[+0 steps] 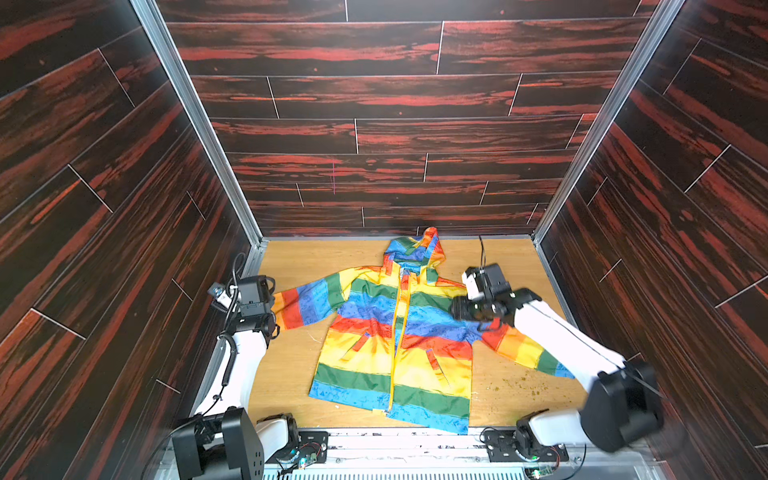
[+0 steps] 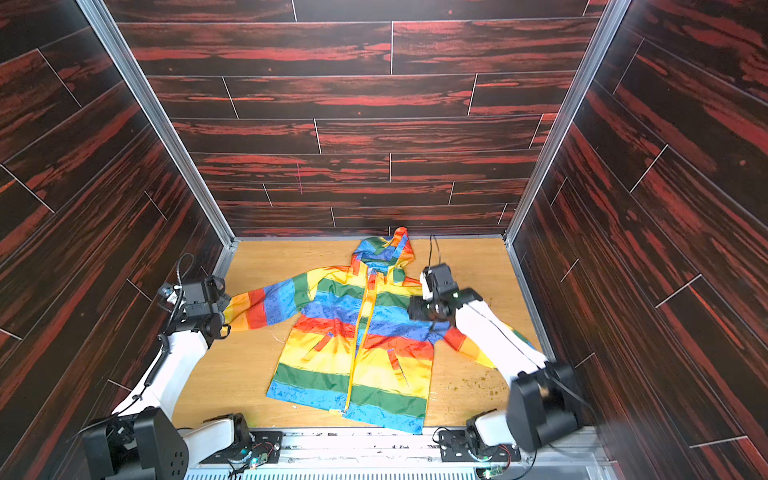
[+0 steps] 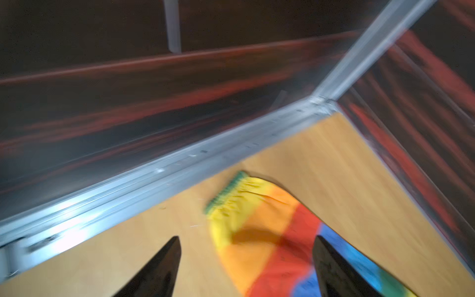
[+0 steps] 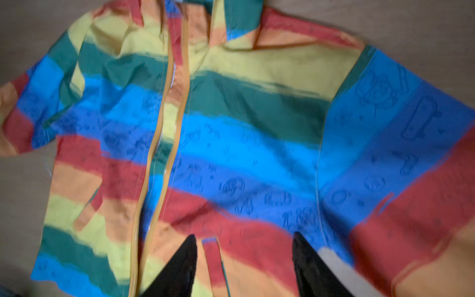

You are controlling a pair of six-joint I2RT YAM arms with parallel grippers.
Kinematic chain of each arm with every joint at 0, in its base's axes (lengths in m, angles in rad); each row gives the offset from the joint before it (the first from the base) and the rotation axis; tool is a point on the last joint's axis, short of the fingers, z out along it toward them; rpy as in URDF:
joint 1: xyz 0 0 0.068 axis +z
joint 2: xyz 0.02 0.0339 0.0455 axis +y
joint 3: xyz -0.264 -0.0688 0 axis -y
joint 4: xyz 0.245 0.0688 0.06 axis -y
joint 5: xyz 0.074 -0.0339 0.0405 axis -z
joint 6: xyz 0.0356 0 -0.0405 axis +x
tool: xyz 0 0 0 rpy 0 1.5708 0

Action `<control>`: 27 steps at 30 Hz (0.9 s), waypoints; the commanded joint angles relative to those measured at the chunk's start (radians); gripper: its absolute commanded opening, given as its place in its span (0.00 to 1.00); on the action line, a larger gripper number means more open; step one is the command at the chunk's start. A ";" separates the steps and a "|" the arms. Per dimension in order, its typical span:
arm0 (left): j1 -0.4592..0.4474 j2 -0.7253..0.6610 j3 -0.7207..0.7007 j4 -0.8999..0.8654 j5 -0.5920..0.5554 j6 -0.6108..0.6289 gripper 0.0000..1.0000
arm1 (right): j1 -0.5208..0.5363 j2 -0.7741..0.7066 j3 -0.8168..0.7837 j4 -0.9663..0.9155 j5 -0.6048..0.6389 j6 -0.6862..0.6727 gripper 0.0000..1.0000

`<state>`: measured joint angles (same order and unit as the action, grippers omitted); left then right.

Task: Unzip the jacket
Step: Smooth out the jacket at the center of the board.

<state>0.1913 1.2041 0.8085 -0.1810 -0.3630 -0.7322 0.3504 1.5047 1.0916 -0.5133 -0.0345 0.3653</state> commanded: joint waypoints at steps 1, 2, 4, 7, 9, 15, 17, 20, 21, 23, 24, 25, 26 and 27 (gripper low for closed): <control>-0.011 0.105 0.033 0.076 0.325 0.035 0.61 | -0.072 0.178 0.088 0.132 -0.120 0.006 0.54; -0.022 0.140 0.056 0.058 0.358 0.043 0.58 | -0.081 0.231 0.130 0.137 -0.126 0.006 0.52; -0.058 0.219 0.100 0.011 0.408 0.084 0.49 | -0.087 0.351 0.228 0.125 -0.125 -0.003 0.50; -0.109 0.293 0.121 -0.063 0.406 0.116 0.45 | -0.088 0.491 0.350 0.067 -0.101 -0.017 0.49; -0.129 0.307 0.091 -0.063 0.429 0.107 0.41 | -0.090 0.556 0.391 0.041 -0.079 -0.019 0.49; -0.186 0.276 -0.026 -0.033 0.478 0.046 0.26 | -0.158 0.641 0.346 0.079 -0.101 0.025 0.44; -0.214 0.242 -0.066 -0.031 0.480 0.028 0.22 | -0.187 0.647 0.325 0.101 -0.114 0.036 0.43; -0.270 0.191 -0.119 -0.041 0.470 -0.001 0.20 | -0.230 0.662 0.323 0.120 -0.161 0.035 0.42; -0.290 0.176 -0.135 -0.051 0.459 -0.012 0.19 | -0.244 0.670 0.326 0.130 -0.193 0.037 0.42; -0.321 0.147 -0.169 -0.065 0.445 -0.040 0.18 | -0.253 0.687 0.349 0.126 -0.215 0.038 0.41; -0.335 0.130 -0.192 -0.069 0.438 -0.053 0.18 | -0.254 0.694 0.362 0.120 -0.213 0.040 0.40; -0.346 0.114 -0.213 -0.073 0.427 -0.069 0.17 | -0.255 0.696 0.369 0.119 -0.211 0.041 0.41; -0.357 0.095 -0.241 -0.074 0.413 -0.089 0.16 | -0.258 0.696 0.369 0.121 -0.215 0.045 0.41; -0.365 0.078 -0.266 -0.072 0.407 -0.106 0.15 | -0.261 0.694 0.365 0.127 -0.220 0.049 0.41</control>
<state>-0.1604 1.3300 0.5976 -0.2180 0.0864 -0.7620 0.0925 2.1281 1.4658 -0.3443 -0.2592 0.4004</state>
